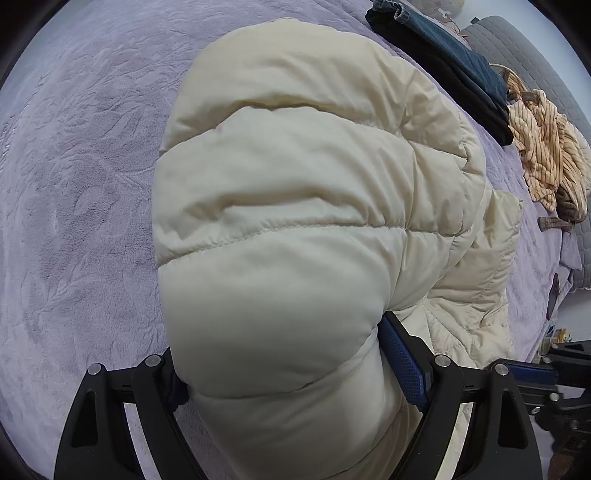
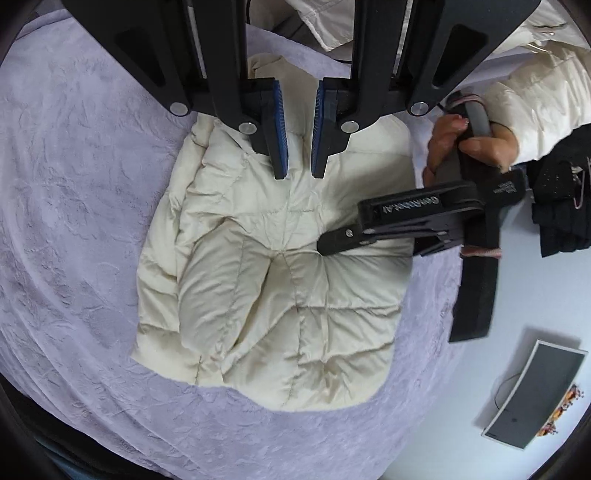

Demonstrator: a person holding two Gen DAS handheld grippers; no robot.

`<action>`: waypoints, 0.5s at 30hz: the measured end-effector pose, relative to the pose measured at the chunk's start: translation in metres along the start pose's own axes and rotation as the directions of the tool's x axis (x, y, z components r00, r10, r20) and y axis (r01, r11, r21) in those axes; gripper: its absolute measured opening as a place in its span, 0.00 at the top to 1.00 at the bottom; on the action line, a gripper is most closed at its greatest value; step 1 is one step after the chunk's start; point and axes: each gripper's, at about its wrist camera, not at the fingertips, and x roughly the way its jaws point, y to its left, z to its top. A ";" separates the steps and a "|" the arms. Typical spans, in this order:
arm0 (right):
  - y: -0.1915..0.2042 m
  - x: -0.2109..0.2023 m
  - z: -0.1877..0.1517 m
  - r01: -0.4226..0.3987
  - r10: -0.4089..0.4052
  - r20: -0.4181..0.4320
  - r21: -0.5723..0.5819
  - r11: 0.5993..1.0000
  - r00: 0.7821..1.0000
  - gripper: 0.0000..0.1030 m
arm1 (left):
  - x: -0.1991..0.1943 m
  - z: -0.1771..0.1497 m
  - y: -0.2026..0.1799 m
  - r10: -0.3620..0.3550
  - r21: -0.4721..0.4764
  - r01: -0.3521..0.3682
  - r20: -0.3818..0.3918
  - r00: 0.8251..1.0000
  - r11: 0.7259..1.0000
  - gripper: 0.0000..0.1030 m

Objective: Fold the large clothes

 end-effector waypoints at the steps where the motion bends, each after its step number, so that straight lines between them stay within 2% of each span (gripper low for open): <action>1: -0.001 0.005 -0.002 0.019 -0.019 -0.012 -0.001 1.000 1.000 0.87 | 0.000 0.000 0.000 -0.001 0.001 0.001 0.001 1.000 1.000 0.15; 5: -0.013 0.022 -0.011 0.071 -0.071 -0.048 -0.001 0.997 0.996 0.87 | -0.003 0.000 -0.003 -0.002 0.016 0.002 0.006 1.000 1.000 0.15; 7: -0.017 0.034 -0.015 0.106 -0.106 -0.054 -0.013 0.994 0.993 0.91 | -0.008 0.001 -0.005 -0.010 0.015 0.010 0.005 1.000 1.000 0.15; 10: -0.026 0.049 -0.017 0.114 -0.112 -0.068 0.024 0.993 0.991 0.91 | -0.032 0.002 -0.008 0.008 0.043 -0.010 0.052 0.999 0.999 0.16; 13: -0.028 0.052 -0.018 0.108 -0.106 -0.065 0.040 0.993 0.992 0.91 | -0.067 0.007 -0.013 0.017 0.090 -0.028 0.121 0.992 0.996 0.26; 15: -0.028 0.051 -0.016 0.104 -0.102 -0.063 0.037 0.994 0.993 0.91 | -0.089 0.014 -0.016 -0.009 0.121 -0.010 0.156 0.988 0.993 0.44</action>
